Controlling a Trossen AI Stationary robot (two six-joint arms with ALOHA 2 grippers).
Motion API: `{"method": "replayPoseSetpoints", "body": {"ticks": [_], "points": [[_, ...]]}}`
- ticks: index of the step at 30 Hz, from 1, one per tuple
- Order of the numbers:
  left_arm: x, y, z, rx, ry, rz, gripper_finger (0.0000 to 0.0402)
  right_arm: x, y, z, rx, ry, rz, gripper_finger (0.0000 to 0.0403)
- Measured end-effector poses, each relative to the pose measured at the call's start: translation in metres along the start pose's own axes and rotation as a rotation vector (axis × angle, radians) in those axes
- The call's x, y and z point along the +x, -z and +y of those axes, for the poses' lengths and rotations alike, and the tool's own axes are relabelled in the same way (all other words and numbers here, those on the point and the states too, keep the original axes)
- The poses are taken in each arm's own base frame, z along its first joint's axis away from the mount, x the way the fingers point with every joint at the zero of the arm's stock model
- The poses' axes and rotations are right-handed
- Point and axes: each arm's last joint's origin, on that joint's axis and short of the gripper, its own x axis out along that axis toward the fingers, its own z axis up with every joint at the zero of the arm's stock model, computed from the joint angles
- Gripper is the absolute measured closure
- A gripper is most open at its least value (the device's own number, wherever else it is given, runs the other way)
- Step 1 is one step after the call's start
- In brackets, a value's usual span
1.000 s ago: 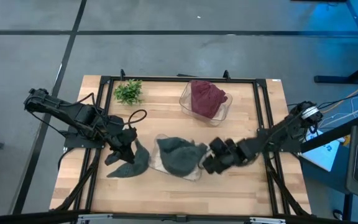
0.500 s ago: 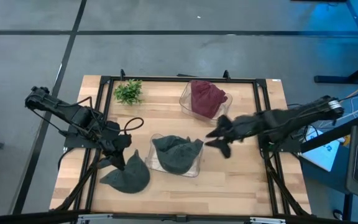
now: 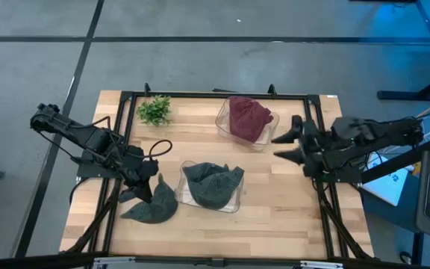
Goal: Pick & Place hat
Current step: Put the black cap into the bottom transparent bin
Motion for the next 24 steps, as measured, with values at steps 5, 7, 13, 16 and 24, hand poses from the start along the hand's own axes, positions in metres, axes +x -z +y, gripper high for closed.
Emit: {"method": "replayPoseSetpoints", "body": {"ticks": [5,7,13,16,24], "points": [[0.000,0.000,0.000,0.001,0.004,0.002,0.0353,-0.018,0.004,-0.003,-0.209,-0.070,0.001,0.0189],[0.000,0.000,0.000,0.002,0.006,0.000,0.0353,-0.021,0.013,-0.007,-0.231,-0.072,-0.006,0.0189],[0.000,-0.001,-0.001,-0.001,0.015,-0.006,0.0353,-0.026,0.049,-0.020,-0.315,-0.144,-0.107,0.0189],[0.000,-0.001,-0.001,-0.017,0.015,-0.006,0.0353,-0.032,0.065,-0.025,-0.376,-0.240,-0.221,0.0189],[0.000,-0.001,-0.001,-0.023,0.015,-0.006,0.0353,-0.049,0.110,-0.044,-0.377,-0.307,-0.418,0.0189]]}}
